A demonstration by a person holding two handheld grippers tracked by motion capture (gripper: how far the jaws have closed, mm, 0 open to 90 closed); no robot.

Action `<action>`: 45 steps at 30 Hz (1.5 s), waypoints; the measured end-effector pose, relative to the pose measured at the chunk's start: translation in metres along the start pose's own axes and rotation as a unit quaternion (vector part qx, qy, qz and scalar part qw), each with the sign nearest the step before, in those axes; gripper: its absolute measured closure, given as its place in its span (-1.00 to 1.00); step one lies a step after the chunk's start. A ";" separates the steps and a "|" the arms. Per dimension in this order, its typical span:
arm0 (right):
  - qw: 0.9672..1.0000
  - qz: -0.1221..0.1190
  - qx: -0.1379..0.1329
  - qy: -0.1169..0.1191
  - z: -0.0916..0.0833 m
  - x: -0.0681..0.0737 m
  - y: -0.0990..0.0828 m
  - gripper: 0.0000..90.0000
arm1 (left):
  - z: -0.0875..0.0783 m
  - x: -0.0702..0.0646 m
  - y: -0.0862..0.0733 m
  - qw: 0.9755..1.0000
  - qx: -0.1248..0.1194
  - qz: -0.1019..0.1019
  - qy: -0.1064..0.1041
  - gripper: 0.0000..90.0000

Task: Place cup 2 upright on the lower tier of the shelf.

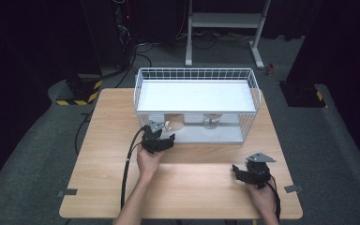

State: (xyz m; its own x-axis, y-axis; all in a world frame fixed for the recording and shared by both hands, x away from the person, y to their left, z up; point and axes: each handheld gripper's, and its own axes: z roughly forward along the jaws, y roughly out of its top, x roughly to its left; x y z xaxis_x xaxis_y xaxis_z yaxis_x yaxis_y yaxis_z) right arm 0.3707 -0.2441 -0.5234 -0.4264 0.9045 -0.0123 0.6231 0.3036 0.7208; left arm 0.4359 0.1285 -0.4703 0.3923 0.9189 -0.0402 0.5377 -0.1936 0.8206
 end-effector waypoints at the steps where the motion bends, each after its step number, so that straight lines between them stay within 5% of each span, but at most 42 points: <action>1: 1.000 0.000 0.000 0.000 0.000 0.000 0.000 -0.40 | -0.001 0.000 0.000 1.000 -0.004 -0.004 -0.002 -0.28; 45: 1.000 0.000 0.000 0.000 0.000 0.000 0.000 -0.40 | -0.044 0.007 -0.012 0.999 -0.028 -0.024 -0.027 -0.35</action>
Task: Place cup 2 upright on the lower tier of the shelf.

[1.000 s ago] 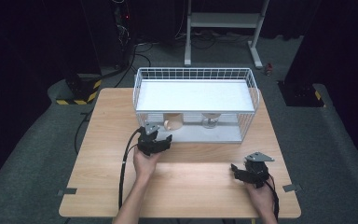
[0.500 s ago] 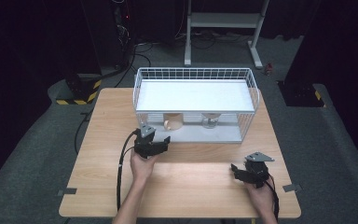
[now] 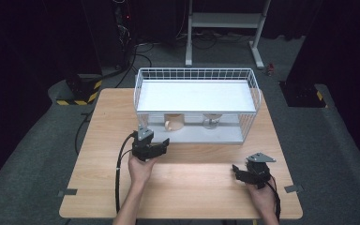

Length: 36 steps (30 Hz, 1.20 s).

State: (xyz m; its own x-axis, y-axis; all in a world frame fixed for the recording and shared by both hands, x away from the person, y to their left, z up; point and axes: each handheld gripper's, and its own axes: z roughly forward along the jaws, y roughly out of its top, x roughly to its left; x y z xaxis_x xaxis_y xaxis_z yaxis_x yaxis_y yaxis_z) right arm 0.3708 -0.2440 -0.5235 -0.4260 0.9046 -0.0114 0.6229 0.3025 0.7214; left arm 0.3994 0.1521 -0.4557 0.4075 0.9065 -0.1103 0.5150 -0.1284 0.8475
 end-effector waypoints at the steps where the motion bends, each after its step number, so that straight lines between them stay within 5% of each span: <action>1: 1.000 0.000 0.000 0.000 0.000 0.000 0.000 -0.40 | -0.001 0.000 0.000 1.000 0.000 0.000 0.000 -0.35; 36: 1.000 0.000 0.000 0.000 0.000 0.000 0.000 -0.40 | -0.027 0.010 -0.013 1.000 0.006 -0.012 -0.021 -0.44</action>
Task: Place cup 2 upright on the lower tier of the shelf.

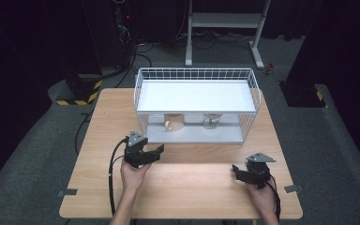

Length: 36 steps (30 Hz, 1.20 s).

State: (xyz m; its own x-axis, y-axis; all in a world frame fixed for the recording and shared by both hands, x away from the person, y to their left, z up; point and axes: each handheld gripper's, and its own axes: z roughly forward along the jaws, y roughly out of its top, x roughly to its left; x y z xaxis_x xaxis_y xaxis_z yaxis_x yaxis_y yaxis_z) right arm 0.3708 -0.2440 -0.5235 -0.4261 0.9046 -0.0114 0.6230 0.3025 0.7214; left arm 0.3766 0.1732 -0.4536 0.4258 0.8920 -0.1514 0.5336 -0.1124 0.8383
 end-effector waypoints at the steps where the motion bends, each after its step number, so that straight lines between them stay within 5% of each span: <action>1: 1.000 0.000 0.000 0.000 0.000 0.000 0.000 -0.40 | -0.001 0.000 -0.001 1.000 0.000 0.000 0.001 -0.44; 36: 1.000 0.000 0.000 0.000 0.000 0.000 0.000 -0.40 | -0.024 0.011 -0.021 1.000 0.007 0.006 0.016 -0.54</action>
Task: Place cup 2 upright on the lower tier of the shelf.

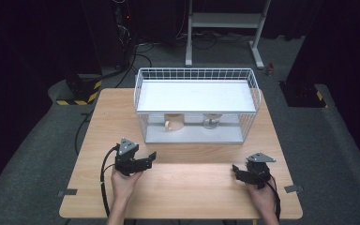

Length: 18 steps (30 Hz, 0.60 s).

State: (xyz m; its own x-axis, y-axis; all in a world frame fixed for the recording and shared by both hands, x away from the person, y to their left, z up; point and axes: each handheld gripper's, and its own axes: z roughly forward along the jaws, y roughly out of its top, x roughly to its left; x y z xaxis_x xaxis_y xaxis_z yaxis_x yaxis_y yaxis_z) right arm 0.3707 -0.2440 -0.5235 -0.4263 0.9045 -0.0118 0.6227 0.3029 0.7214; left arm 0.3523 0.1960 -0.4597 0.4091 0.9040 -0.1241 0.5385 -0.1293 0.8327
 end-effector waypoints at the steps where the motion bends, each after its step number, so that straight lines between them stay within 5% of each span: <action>1: 1.000 0.000 0.000 0.000 0.000 0.000 0.000 -0.40 | -0.001 0.000 -0.001 1.000 0.000 -0.001 0.000 -0.54; 18: 1.000 0.000 0.000 0.000 0.000 0.000 0.000 -0.40 | -0.006 0.010 -0.015 1.000 0.004 -0.004 0.016 -0.58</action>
State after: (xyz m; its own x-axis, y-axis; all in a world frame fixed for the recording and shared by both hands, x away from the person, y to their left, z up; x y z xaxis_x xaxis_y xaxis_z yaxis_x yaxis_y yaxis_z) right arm 0.3707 -0.2440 -0.5235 -0.4263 0.9045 -0.0117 0.6229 0.3029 0.7213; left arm 0.3437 0.2095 -0.4697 0.3814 0.9174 -0.1136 0.5471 -0.1249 0.8277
